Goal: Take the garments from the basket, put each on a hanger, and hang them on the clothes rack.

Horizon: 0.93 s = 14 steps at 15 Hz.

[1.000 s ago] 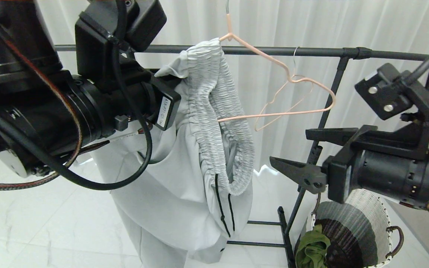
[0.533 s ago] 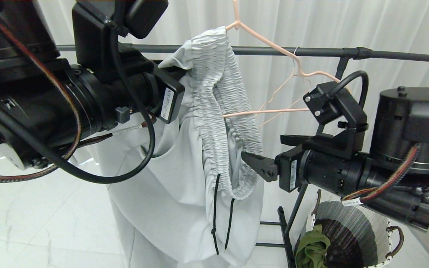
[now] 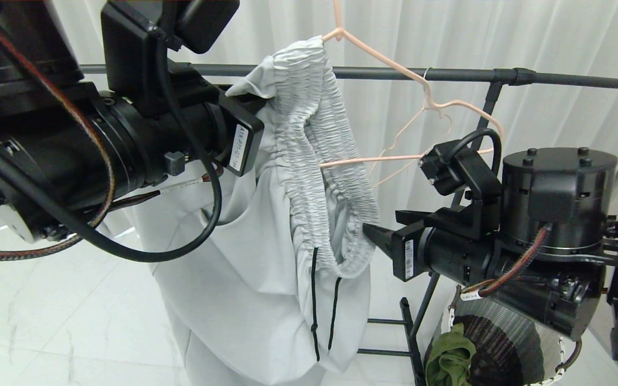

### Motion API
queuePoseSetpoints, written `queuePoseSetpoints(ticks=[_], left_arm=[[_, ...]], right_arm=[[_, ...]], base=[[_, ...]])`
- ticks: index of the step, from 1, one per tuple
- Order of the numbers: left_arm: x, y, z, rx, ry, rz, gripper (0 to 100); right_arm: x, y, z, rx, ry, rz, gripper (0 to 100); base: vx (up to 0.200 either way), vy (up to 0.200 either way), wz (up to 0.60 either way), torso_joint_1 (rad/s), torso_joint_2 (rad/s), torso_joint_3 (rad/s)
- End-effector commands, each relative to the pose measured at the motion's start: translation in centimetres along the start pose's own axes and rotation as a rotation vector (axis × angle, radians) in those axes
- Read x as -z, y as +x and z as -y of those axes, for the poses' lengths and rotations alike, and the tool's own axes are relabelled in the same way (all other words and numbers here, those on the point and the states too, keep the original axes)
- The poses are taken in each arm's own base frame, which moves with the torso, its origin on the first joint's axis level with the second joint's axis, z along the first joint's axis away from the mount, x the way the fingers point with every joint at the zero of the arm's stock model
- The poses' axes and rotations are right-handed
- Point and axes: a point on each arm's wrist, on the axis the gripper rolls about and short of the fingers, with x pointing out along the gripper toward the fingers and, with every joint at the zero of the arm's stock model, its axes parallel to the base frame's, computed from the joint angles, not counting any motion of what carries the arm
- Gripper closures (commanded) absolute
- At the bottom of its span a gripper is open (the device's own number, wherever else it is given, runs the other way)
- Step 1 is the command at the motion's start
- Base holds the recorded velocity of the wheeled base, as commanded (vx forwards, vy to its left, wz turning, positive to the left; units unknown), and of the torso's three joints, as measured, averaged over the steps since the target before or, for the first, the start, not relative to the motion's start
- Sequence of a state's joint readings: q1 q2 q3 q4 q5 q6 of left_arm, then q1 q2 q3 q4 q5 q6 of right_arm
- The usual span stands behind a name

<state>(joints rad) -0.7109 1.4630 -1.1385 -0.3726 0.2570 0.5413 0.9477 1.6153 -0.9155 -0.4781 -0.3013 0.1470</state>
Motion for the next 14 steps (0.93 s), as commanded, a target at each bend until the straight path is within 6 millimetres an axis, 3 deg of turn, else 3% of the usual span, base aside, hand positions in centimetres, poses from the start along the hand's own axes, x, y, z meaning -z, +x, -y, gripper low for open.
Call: queuePoseSetpoints(ticks=[1, 5, 10, 14], left_arm=[[0.1, 0.0, 0.0, -0.001, 0.001, -0.003, 100], [0.3, 0.1, -0.1, -0.005, 0.004, -0.012, 100], [2.4, -0.3, -0.7, -0.029, 0.053, -0.083, 100], [3.8, -0.4, -1.2, -0.054, 0.107, -0.135, 100]], right_arm=[[-0.1, 0.2, 1.1, 0.056, 0.006, 0.007, 100], [-0.7, 0.2, 3.1, 0.132, 0.018, 0.026, 100], [-1.8, 0.6, 6.6, 0.248, 0.015, 0.096, 100], [-2.1, 0.7, 7.6, 0.28, 0.01, 0.112, 100]], base=[[0.0, 0.0, 0.0, 0.0, 0.0, 0.0], [0.0, 0.0, 0.0, 0.0, 0.0, 0.0], [0.0, 0.0, 0.0, 0.0, 0.0, 0.0], [0.0, 0.0, 0.0, 0.0, 0.0, 0.0]])
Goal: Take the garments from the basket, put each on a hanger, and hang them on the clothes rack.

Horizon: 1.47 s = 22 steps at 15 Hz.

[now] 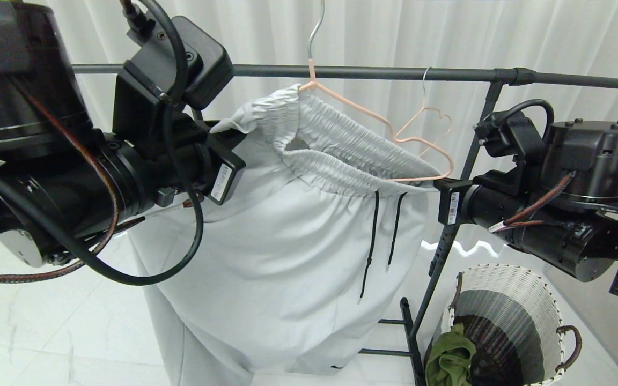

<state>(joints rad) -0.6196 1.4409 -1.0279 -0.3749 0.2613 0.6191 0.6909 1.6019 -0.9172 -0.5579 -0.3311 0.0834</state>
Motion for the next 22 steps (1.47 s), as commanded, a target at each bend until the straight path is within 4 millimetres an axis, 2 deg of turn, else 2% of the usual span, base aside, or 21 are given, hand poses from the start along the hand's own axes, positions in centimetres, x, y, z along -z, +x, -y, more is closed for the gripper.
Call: queuePoseSetpoints(ticks=[1, 5, 12, 19, 22], left_arm=[[0.9, 0.0, -1.0, -0.041, 0.038, -0.037, 100], [1.8, 0.0, -1.6, -0.069, 0.052, -0.07, 100], [2.5, -0.2, -1.3, -0.062, 0.07, -0.089, 100], [2.2, 0.6, 0.4, -0.028, 0.075, -0.043, 100], [2.0, 1.0, 0.8, -0.029, 0.071, -0.021, 100]], right_arm=[[-0.2, 0.0, 0.3, 0.012, 0.003, 0.007, 100], [-0.4, 0.0, 0.3, 0.011, -0.01, 0.033, 100], [-0.7, -0.1, 0.0, -0.014, -0.048, 0.045, 100], [-1.2, -0.3, -3.9, -0.136, -0.121, 0.071, 100], [-1.2, -0.1, -4.3, -0.143, -0.12, 0.073, 100]], base=[[0.0, 0.0, 0.0, 0.0, 0.0, 0.0], [0.0, 0.0, 0.0, 0.0, 0.0, 0.0], [0.0, 0.0, 0.0, 0.0, 0.0, 0.0], [0.0, 0.0, 0.0, 0.0, 0.0, 0.0], [0.0, 0.0, 0.0, 0.0, 0.0, 0.0]])
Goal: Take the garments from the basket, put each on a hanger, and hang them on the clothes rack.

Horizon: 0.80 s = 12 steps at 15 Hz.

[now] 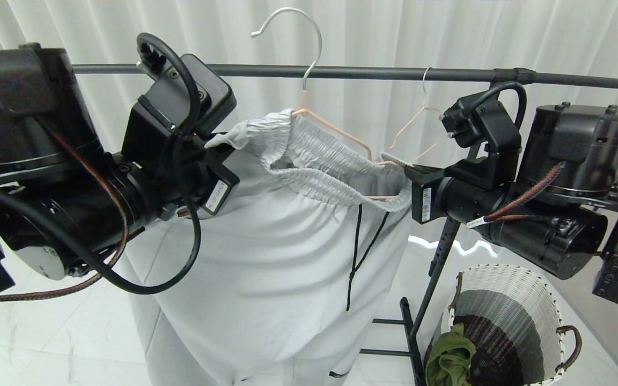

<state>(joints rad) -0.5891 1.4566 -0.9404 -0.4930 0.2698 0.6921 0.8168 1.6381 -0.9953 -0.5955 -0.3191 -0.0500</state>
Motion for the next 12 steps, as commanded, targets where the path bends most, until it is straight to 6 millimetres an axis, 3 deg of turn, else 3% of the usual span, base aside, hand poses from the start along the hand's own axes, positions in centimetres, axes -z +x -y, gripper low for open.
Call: queuePoseSetpoints(ticks=[1, 6, 12], left_arm=[[-0.1, 0.5, 0.6, 0.012, -0.003, 0.012, 100], [-0.8, 1.1, 2.7, 0.061, -0.011, 0.058, 100], [0.8, 1.5, 3.7, 0.057, -0.002, 0.034, 100]], right_arm=[[-0.1, 0.3, -0.2, -0.004, 0.0, 0.003, 100], [-1.4, 1.7, -1.0, -0.011, 0.016, 0.048, 100], [-2.2, 2.1, -1.1, -0.01, 0.029, 0.073, 100]], base=[[0.0, 0.0, 0.0, 0.0, 0.0, 0.0], [0.0, 0.0, 0.0, 0.0, 0.0, 0.0], [0.0, 0.0, 0.0, 0.0, 0.0, 0.0]])
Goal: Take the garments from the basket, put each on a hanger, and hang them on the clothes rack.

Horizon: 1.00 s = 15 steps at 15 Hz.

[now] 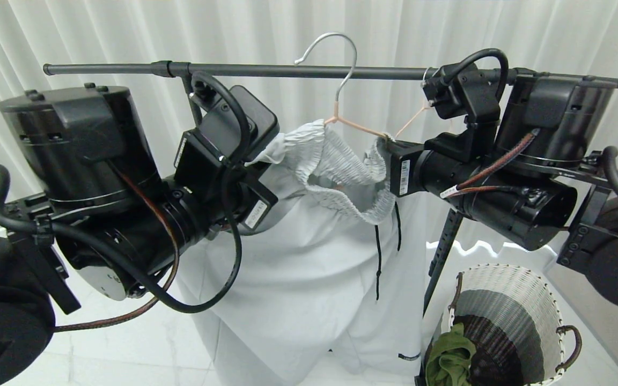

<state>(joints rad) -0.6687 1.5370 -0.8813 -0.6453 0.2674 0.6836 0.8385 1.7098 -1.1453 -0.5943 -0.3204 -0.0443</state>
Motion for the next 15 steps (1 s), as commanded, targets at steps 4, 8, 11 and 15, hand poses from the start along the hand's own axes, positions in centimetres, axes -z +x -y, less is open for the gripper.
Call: queuePoseSetpoints(ticks=[4, 8, 11, 15], left_arm=[[3.2, 0.2, -1.6, -0.086, 0.025, -0.09, 100], [3.7, 0.5, -2.0, -0.098, 0.044, -0.108, 100], [3.8, 0.5, -2.1, -0.104, 0.038, -0.111, 100], [3.2, 0.5, -2.0, -0.124, -0.045, -0.052, 100]], right_arm=[[-0.6, 0.0, 2.1, 0.062, 0.002, 0.016, 100], [-1.8, -1.6, 1.6, 0.032, 0.008, 0.032, 100], [-2.0, -3.4, 1.0, -0.009, 0.001, 0.013, 100], [-1.1, -6.1, 0.5, -0.063, -0.029, -0.044, 0]], base=[[0.0, 0.0, 0.0, 0.0, 0.0, 0.0], [0.0, 0.0, 0.0, 0.0, 0.0, 0.0], [0.0, 0.0, 0.0, 0.0, 0.0, 0.0], [0.0, 0.0, 0.0, 0.0, 0.0, 0.0]])
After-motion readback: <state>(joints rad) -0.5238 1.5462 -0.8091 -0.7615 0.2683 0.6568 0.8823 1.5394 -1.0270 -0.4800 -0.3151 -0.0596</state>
